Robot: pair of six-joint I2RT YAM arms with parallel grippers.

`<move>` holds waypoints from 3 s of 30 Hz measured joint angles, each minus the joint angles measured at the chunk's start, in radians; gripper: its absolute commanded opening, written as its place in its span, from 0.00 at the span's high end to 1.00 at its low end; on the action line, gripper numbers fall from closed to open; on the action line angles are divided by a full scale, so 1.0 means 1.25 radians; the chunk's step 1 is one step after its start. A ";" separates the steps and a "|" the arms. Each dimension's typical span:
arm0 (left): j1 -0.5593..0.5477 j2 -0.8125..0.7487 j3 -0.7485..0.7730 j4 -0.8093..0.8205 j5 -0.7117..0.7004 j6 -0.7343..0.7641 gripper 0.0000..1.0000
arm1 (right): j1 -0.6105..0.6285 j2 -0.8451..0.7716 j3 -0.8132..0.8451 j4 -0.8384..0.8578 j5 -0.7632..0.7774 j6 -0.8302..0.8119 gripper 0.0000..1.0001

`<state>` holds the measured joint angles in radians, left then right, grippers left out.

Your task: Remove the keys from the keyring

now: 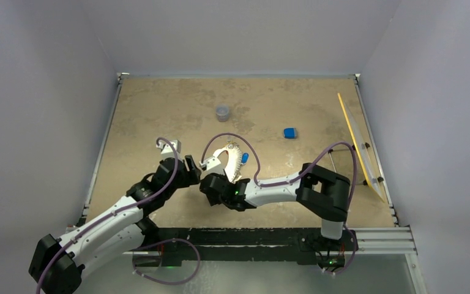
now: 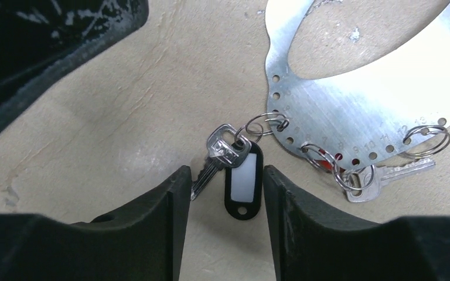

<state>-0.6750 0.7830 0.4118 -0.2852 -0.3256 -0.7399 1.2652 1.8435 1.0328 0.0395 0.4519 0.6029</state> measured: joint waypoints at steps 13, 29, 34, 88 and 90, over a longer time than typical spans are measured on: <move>0.000 -0.002 -0.001 0.002 0.028 0.003 0.38 | -0.008 0.009 0.016 -0.023 0.031 -0.009 1.00; 0.000 0.016 -0.023 0.021 0.071 0.009 0.42 | -0.046 -0.042 -0.028 -0.017 -0.092 -0.074 1.00; 0.000 0.025 -0.042 0.054 0.106 0.021 0.49 | -0.064 -0.078 -0.040 -0.037 -0.134 -0.099 1.00; -0.022 0.224 -0.119 0.365 0.211 0.020 0.58 | -0.205 -0.171 -0.076 0.019 -0.348 -0.232 0.65; -0.022 0.231 -0.119 0.364 0.209 0.021 0.58 | -0.200 -0.183 -0.086 0.038 -0.349 -0.220 0.63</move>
<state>-0.7029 1.0721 0.2634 0.1703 -0.0643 -0.7139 1.0157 1.6150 0.9249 0.0872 0.0162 0.3275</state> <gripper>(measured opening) 0.420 0.340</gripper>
